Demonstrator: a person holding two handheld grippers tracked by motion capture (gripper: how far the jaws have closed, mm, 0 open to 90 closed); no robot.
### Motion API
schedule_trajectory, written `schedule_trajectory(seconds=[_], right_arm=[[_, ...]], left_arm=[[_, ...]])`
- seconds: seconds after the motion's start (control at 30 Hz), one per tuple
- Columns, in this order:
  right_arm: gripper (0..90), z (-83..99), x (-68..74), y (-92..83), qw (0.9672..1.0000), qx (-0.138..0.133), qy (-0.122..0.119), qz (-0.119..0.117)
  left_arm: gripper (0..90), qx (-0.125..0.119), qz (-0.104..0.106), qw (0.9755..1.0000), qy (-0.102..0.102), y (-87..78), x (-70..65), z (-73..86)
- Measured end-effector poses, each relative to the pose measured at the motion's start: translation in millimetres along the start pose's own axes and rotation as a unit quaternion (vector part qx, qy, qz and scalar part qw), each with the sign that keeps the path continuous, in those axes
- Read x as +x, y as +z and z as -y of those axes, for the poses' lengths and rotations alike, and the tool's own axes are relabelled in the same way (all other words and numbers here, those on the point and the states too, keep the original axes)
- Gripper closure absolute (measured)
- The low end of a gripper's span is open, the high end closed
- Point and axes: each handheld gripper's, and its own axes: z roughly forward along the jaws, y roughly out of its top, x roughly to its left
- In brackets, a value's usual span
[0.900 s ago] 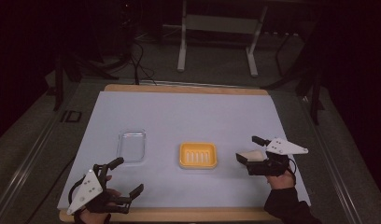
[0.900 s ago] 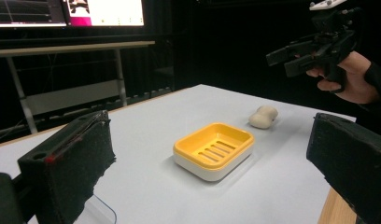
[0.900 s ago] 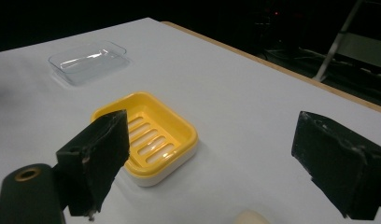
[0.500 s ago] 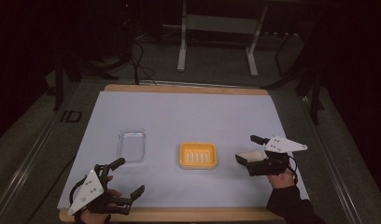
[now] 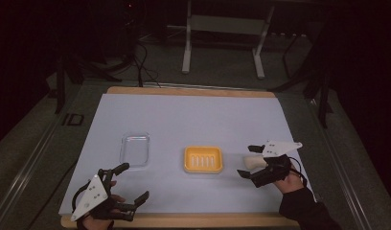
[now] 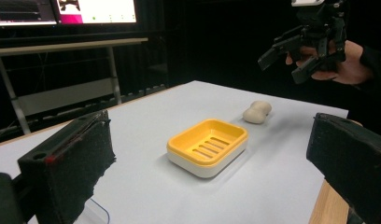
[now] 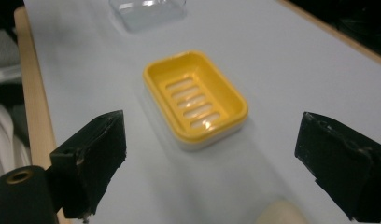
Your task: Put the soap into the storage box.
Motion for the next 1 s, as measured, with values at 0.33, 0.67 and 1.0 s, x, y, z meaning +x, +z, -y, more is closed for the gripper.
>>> schedule_trajectory(seconds=[0.33,0.67,1.0], right_arm=[[8.9,3.2,-6.6,3.9,0.9973,0.064,-0.005,-0.036],[8.9,4.0,-8.8,10.0,0.9878,0.134,-0.019,-0.076],[8.9,3.1,-13.3,12.5,0.9752,0.198,-0.025,-0.095]], left_arm=[[0.8,0.004,0.001,1.0000,0.002,0.6,0.0,0.3],[0.8,0.007,0.001,1.0000,0.002,1.2,0.1,0.7],[0.8,0.010,0.002,0.9999,0.004,1.9,-0.5,1.0]])
